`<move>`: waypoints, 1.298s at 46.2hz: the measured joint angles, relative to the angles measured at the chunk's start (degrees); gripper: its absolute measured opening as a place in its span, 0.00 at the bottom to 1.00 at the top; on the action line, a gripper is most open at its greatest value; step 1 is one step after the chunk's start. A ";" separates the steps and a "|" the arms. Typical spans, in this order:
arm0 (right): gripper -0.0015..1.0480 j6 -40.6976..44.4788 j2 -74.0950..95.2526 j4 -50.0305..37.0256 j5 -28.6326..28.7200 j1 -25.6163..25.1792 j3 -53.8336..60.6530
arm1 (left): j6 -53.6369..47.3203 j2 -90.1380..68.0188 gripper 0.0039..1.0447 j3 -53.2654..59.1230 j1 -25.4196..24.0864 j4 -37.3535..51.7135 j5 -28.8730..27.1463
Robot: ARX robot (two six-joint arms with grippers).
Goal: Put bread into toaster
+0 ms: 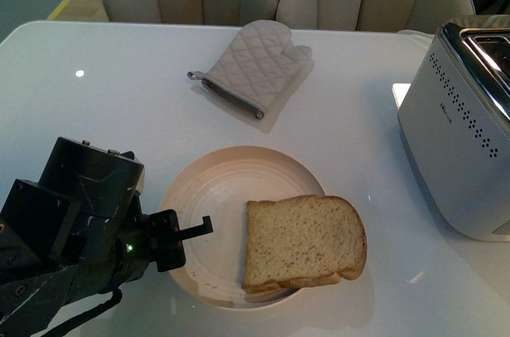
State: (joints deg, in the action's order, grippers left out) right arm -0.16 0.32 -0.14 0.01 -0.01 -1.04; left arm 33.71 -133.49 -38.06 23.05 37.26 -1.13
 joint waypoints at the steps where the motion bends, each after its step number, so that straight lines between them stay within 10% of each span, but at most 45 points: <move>1: 0.91 0.00 0.00 0.00 -0.02 0.00 0.00 | 0.00 0.22 0.28 0.42 -0.02 0.07 0.00; 21: 0.91 0.00 0.00 0.00 0.00 0.00 0.00 | -0.57 37.51 0.95 17.31 -8.70 2.05 -2.14; 42: 0.91 0.00 0.00 0.00 -0.02 0.00 0.00 | 0.20 104.32 0.94 23.32 -13.09 -32.22 -4.61; 60: 0.91 0.00 0.00 0.00 -0.04 0.00 0.00 | -31.80 114.44 0.26 32.28 -22.43 -23.91 0.44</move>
State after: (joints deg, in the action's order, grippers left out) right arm -0.16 0.32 -0.14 -0.03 -0.01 -1.04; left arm 1.91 -19.05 -5.78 0.62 13.34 -0.69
